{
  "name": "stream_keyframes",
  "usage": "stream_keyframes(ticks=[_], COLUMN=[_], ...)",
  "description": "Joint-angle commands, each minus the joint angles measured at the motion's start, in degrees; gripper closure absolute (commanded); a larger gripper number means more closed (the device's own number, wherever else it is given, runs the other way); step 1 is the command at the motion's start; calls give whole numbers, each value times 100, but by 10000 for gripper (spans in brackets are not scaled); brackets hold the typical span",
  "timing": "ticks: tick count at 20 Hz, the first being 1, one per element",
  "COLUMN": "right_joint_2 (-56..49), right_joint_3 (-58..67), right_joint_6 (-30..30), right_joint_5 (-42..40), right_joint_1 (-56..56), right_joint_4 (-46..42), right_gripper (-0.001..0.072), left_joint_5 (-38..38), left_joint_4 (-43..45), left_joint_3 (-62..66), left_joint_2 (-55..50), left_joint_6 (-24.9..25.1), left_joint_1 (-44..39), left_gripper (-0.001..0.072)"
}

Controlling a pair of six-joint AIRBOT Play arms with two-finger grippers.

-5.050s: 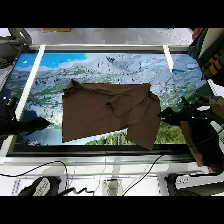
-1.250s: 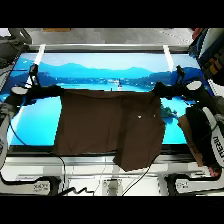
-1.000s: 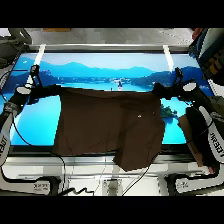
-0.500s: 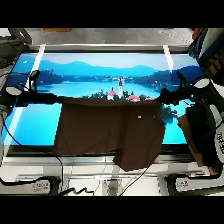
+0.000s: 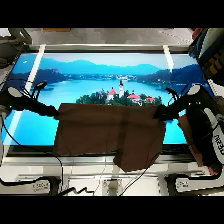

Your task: Fold the clothes and pants, and hang the long-sleeved shirts on hangers.

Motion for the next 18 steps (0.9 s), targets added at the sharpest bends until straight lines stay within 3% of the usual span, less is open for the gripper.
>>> stream_keyframes(ticks=[1,3,5,7,9,11,15,18], right_joint_2=[2,2,44,219,575,1097,2024,2151], right_joint_3=[0,188,319,155,-334,-1108,-2951,-3950], right_joint_6=[-2,-4,-50,-251,-313,-562,-1156,-1220], right_joint_5=[92,343,647,841,848,839,667,-17], right_joint_1=[20,0,-59,-236,-507,-739,-946,-946], right_joint_4=[-295,-791,-1510,-1871,-1797,-1672,-1180,-647], right_gripper=[31,32,32,33,59,196,199,199], left_joint_5=[-184,-363,-693,-1067,-1141,-1134,-1134,-1137], left_joint_4=[92,96,173,175,175,170,166,131], left_joint_3=[-2,0,0,-2,-2,-2,-2,-2], left_joint_2=[9,11,11,11,11,11,11,11], left_joint_6=[-151,-192,-323,-367,-588,-643,-640,-643], left_joint_1=[2,2,20,48,55,52,48,46], left_gripper=[15,18,144,167,166,166,166,166])
